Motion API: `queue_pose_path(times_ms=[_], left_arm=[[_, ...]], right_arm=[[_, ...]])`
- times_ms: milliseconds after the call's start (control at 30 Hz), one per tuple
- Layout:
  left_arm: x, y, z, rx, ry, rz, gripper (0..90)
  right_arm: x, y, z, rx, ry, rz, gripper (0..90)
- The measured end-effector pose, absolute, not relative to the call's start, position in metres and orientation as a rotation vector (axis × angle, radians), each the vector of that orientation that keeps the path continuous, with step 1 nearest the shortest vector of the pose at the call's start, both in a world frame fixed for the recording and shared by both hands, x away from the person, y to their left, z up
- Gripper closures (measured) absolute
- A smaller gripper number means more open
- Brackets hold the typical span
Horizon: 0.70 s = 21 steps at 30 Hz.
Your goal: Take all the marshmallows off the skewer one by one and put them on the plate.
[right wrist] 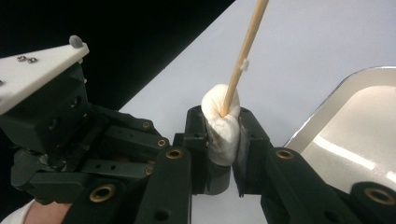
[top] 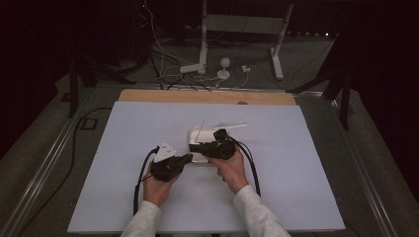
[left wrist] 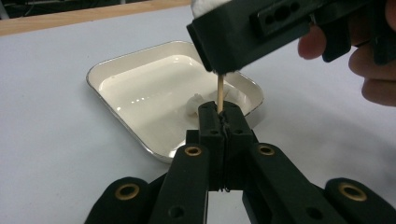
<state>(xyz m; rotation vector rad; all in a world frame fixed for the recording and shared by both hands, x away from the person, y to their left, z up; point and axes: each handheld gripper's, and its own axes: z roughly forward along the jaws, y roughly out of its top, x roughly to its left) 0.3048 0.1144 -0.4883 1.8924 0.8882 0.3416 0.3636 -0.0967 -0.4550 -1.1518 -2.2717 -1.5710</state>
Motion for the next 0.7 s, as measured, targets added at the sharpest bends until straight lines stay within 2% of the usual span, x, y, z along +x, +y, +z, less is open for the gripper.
queue_pose_path(times_ms=[700], left_arm=[[0.303,0.110,-0.491,1.923,0.820,0.329,90.0]], right_arm=[[0.379,-0.132,-0.412,-1.193,-2.270,-1.647,78.5]])
